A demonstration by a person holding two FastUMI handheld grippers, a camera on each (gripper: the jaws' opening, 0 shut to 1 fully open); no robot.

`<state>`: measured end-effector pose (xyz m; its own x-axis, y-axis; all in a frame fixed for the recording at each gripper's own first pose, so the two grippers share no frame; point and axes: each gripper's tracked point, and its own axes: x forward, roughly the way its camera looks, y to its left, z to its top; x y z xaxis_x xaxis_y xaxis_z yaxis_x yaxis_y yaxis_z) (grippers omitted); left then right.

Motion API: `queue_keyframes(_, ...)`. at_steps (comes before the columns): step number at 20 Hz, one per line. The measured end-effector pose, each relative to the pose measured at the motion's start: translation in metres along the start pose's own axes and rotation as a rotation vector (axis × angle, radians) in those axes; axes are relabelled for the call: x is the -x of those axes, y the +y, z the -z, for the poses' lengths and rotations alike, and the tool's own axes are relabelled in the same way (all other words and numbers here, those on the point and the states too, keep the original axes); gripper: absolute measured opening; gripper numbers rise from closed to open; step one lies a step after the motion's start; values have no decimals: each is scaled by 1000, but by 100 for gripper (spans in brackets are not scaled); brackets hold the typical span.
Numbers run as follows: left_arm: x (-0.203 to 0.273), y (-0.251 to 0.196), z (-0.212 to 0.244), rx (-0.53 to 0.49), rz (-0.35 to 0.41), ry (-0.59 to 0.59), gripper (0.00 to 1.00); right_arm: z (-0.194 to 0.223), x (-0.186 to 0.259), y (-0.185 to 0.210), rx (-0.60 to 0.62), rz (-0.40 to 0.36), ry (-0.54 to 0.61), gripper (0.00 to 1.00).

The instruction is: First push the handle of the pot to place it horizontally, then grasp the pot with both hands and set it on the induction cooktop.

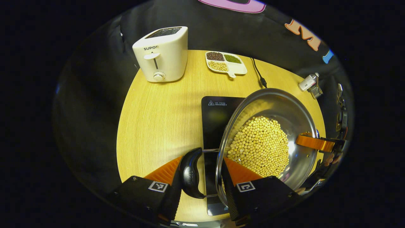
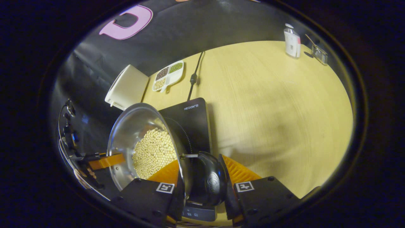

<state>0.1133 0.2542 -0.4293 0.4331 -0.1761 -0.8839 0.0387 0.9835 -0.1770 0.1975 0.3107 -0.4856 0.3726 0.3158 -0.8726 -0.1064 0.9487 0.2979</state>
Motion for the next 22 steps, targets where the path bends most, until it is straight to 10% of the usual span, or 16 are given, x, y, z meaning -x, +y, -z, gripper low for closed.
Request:
queue_keyframes(5, 5, 6, -8, -7, -63, -74, 68, 0, 4, 0, -12, 4, -8, 55)
queue_keyframes(6, 7, 10, -16, -24, -98, -118, 84, -5, 5, -1, -9, 2, -34, 55)
queue_keyframes(7, 16, 9, -19, -34, -111, -147, 100, -10, 16, 2, -5, -7, -62, 66)
queue_keyframes(10, 34, 1, -29, -34, -125, -232, 98, -22, 40, -5, 11, -5, -136, 100)
queue_keyframes(22, 129, -95, -15, -67, -173, -382, 97, -36, 187, -66, 120, -3, -381, 93)
